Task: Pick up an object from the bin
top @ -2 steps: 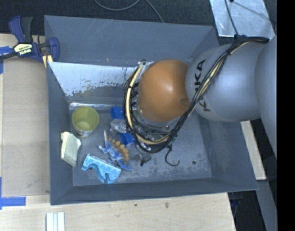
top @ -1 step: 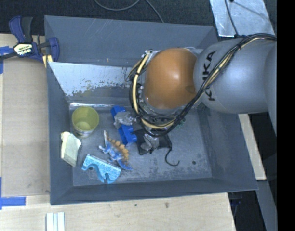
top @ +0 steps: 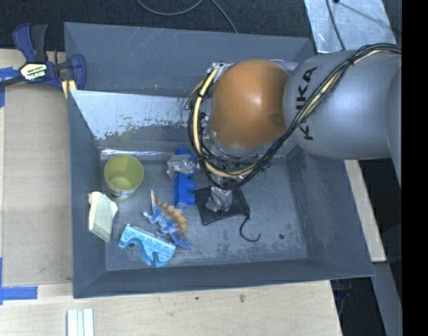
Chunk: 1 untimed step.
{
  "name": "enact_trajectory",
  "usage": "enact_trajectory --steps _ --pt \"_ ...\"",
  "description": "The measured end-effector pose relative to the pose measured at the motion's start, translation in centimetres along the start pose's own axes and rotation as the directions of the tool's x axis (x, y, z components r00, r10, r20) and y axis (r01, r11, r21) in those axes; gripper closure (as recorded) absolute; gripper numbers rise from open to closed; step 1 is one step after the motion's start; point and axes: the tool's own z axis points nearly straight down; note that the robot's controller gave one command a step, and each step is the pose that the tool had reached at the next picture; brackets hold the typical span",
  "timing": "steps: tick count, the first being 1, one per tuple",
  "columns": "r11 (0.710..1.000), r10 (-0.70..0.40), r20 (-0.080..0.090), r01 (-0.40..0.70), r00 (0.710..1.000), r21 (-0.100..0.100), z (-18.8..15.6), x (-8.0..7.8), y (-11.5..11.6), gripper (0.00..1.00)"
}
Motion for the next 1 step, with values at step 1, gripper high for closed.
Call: enact_trajectory --steps 1 --pt "0.968 -0.251 0.005 0.251 0.968 0.003 0.21 -1.38 0.77 0.0"
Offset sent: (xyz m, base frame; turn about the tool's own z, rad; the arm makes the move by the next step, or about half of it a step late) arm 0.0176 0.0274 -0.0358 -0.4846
